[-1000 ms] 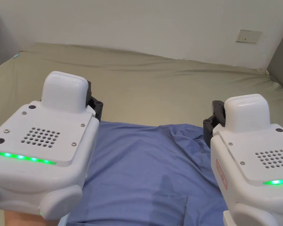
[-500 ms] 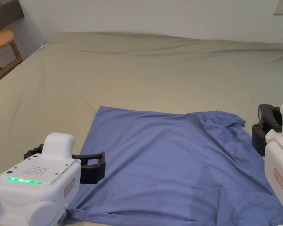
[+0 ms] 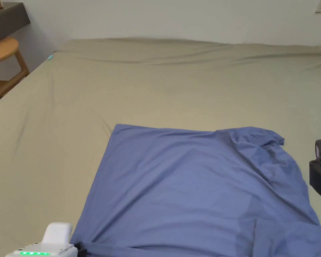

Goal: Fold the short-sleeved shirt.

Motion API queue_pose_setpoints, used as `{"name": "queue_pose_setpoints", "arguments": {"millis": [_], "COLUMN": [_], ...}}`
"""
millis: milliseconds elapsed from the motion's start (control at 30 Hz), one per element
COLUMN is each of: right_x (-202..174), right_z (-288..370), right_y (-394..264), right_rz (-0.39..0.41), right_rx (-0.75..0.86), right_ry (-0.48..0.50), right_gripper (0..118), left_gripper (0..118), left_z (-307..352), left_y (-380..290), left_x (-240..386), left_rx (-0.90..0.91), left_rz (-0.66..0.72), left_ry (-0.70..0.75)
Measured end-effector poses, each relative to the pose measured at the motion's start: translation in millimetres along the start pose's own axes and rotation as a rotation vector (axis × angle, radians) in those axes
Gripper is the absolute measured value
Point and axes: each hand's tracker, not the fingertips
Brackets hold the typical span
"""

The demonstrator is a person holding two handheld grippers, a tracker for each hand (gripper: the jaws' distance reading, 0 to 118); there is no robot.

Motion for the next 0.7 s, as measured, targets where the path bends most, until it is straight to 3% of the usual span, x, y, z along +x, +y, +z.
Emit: {"name": "queue_pose_setpoints", "arguments": {"millis": [100,267,433,600,633,700], "right_x": [0,10,30,48,48,49], "right_z": [1,4,5,-17,-21,-26], "right_y": [0,-5,-24,-89,-109,-147], "right_rz": [0.015,-0.005,-0.027,-0.103,-0.116,-0.149], "right_rx": [-0.004,-0.016,-0.063,-0.409,-0.48,-0.61], "right_ry": [-0.017,-0.028,-0.075,0.006,0.019,0.043], "right_gripper": [0,0,0,1,16,67], "left_gripper": [6,5,5,5,5,5], "left_z": [-9,4,40,66,70,72], "left_y": [-2,9,25,40,40,38], "left_x": [9,5,4,7,9,11], "left_rx": [-0.01,0.042,0.209,0.261,0.266,0.265], "left_rz": [-0.082,-0.023,0.013,0.053,0.057,0.053], "left_ry": [0.006,-0.033,-0.074,-0.075,-0.084,-0.086]}}
